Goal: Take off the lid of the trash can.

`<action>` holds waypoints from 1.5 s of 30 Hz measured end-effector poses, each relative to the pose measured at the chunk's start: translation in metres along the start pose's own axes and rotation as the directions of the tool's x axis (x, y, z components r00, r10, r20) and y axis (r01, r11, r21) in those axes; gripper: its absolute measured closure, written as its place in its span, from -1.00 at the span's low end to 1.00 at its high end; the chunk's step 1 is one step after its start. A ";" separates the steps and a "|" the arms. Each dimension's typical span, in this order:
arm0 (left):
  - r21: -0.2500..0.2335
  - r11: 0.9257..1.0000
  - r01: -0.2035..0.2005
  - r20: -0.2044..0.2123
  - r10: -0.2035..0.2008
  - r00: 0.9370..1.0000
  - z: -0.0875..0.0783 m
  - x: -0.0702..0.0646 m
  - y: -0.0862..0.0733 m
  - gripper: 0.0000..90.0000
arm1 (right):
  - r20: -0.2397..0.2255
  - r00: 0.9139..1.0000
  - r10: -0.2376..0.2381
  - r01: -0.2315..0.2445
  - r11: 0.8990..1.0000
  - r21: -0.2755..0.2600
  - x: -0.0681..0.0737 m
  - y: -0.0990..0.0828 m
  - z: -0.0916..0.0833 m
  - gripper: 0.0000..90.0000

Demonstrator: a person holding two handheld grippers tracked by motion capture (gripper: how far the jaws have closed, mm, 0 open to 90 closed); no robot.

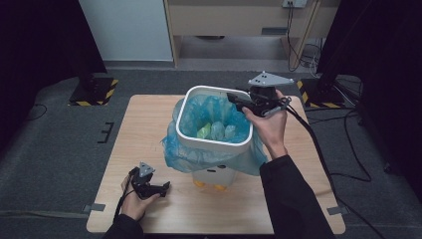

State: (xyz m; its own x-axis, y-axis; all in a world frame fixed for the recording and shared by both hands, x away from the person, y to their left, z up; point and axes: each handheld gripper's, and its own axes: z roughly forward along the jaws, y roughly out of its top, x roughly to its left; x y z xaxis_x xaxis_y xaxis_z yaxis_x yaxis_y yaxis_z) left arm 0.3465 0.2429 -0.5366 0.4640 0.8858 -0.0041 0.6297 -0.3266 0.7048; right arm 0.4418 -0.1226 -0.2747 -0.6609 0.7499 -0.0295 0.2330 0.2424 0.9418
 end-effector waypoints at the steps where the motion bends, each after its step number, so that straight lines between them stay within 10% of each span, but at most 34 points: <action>1: 0.001 1.000 -0.001 0.000 0.001 1.000 0.000 0.000 0.000 -1.00 | -0.001 1.000 0.002 -0.002 1.000 0.000 0.000 0.000 0.000 0.34; 33: 0.001 1.000 -0.003 0.000 0.003 1.000 0.000 0.000 0.000 -1.00 | 0.011 0.997 0.075 -0.072 0.986 -0.149 -0.007 0.011 -0.022 0.33; 45: 0.001 1.000 -0.003 -0.001 0.003 1.000 0.000 0.000 0.000 -1.00 | 0.096 0.993 0.063 -0.040 0.974 -0.225 -0.016 0.015 -0.048 0.33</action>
State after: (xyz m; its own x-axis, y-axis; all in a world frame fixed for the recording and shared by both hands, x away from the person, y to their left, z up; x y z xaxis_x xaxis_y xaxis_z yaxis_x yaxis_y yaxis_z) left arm 0.3466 0.2430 -0.5365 0.4653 0.8851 -0.0013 0.6287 -0.3294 0.7044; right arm 0.4219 -0.1606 -0.2441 -0.5732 0.8194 -0.0025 0.0925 0.0677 0.9934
